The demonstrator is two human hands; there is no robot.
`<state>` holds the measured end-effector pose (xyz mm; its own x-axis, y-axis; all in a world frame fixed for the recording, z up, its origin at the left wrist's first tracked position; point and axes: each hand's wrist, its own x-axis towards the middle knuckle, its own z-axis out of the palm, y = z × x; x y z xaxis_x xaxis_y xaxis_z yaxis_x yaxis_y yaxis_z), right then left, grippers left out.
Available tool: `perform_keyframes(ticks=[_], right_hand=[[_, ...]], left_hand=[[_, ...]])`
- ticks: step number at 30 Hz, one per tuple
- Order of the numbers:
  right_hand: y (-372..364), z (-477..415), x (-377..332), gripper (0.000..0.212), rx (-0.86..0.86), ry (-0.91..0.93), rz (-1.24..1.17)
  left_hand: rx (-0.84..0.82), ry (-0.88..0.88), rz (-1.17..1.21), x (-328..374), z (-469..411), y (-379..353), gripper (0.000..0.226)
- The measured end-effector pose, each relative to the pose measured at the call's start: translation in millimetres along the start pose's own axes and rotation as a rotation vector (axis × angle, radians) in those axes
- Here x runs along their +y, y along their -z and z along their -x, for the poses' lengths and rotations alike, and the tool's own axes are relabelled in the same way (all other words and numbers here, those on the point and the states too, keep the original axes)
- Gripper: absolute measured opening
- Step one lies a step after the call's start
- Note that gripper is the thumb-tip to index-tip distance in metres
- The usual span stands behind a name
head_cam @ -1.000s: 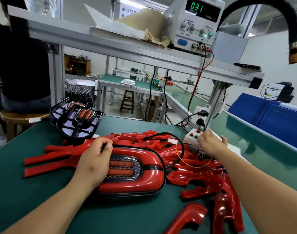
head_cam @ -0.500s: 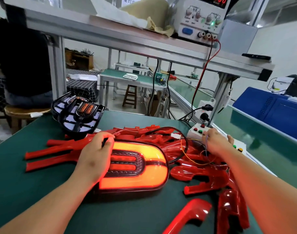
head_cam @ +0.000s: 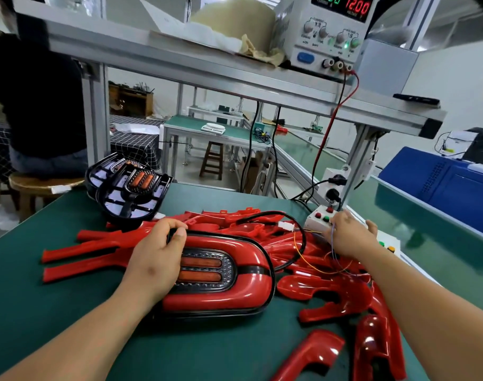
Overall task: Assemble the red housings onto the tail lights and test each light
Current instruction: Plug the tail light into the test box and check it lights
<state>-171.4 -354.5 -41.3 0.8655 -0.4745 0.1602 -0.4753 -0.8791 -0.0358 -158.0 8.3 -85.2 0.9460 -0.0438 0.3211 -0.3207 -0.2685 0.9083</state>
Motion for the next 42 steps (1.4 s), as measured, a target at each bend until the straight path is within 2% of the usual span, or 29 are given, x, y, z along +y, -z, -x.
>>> perform_keyframes(ticks=[3,7,11,16,19,24,28,34,42], right_hand=[[-1,-5,3,0.024,0.040,0.083,-0.009],[-4,-14,0,0.041,-0.006,0.159,0.008],[-4,-19,-5,0.039,-0.044,0.169,0.046],[-3,-22,-11,0.044,-0.019,0.257,0.295],[-2,-17,-22,0.047,-0.056,0.198,0.347],[-2,-6,-34,0.042,-0.130,0.078,0.287],[-3,-5,-37,0.043,-0.154,0.081,0.282],[-1,-8,-35,0.061,-0.214,0.142,0.405],[-4,-8,-29,0.066,-0.210,0.167,0.353]], left_hand=[[0.003,-0.007,-0.017,-3,-1,-1,0.016],[0.000,0.001,-0.025,-4,-1,-2,0.017],[0.002,-0.002,-0.043,-3,-2,-2,0.017],[0.007,-0.029,-0.068,-3,-1,0,0.018],[0.001,-0.016,-0.085,-1,0,0,0.021],[-0.002,-0.019,-0.086,-1,0,1,0.021],[0.002,-0.025,-0.098,-1,-1,1,0.017],[0.019,-0.045,-0.105,-2,-3,0,0.016],[0.014,-0.043,-0.114,-4,-5,-1,0.015]])
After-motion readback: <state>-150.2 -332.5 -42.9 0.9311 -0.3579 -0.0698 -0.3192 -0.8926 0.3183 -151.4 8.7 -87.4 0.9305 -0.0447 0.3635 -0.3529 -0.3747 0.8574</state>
